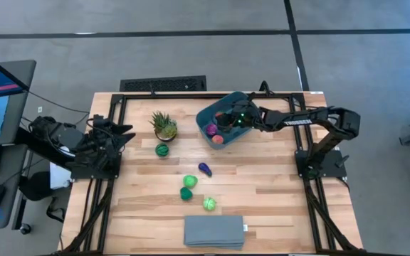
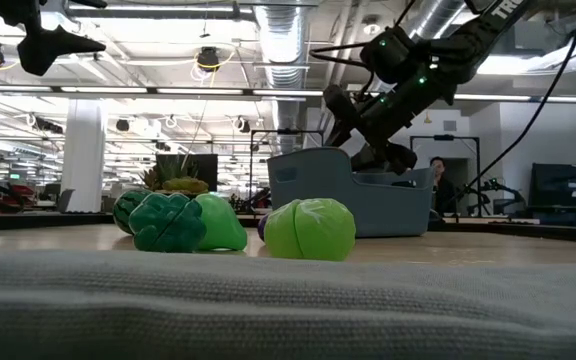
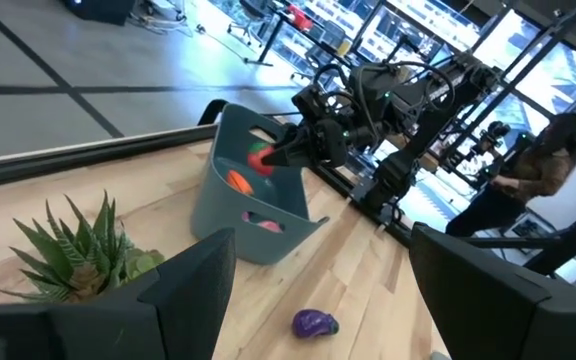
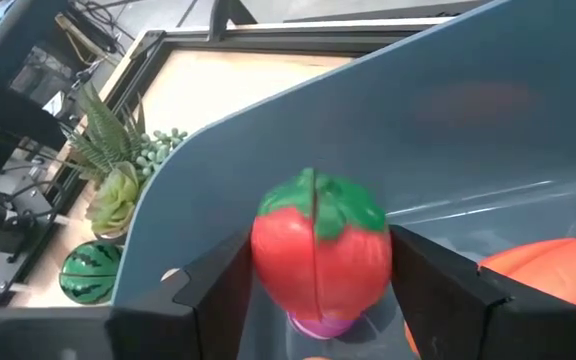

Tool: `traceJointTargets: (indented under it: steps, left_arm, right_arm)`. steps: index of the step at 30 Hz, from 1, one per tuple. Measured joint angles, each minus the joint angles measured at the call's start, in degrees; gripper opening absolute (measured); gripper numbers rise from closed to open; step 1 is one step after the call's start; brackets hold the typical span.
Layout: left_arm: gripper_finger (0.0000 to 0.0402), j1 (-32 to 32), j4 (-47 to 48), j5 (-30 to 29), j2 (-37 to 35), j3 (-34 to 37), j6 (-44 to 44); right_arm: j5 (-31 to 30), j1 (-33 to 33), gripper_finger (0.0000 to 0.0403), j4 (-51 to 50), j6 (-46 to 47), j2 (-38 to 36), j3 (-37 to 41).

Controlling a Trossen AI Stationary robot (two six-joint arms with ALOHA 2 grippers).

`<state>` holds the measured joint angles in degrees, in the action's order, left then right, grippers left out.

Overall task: Pick and placing Produce into tupperware
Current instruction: Put the strawberry into the bin, then put the eggplant into the bin

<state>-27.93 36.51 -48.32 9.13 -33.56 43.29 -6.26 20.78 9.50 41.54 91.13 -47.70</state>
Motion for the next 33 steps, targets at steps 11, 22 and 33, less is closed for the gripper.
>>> traceJointTargets:
  steps: [11,22,33]
  left_arm:
    - [0.0286,-0.01,0.03,-0.17,0.00,0.00,-0.02]
    - [0.0286,-0.01,0.03,-0.15,0.00,0.00,-0.04]
    - [0.0286,-0.02,0.10,-0.13,0.02,0.02,-1.99]
  right_arm:
    - [0.02,0.00,0.0251,0.00,-1.18,0.02,0.00]
    - [2.14,-2.45,0.0251,0.84,-7.22,-0.19,-3.91]
    - [2.12,-9.91,0.0250,-9.17,-13.61,-9.08,-7.78]
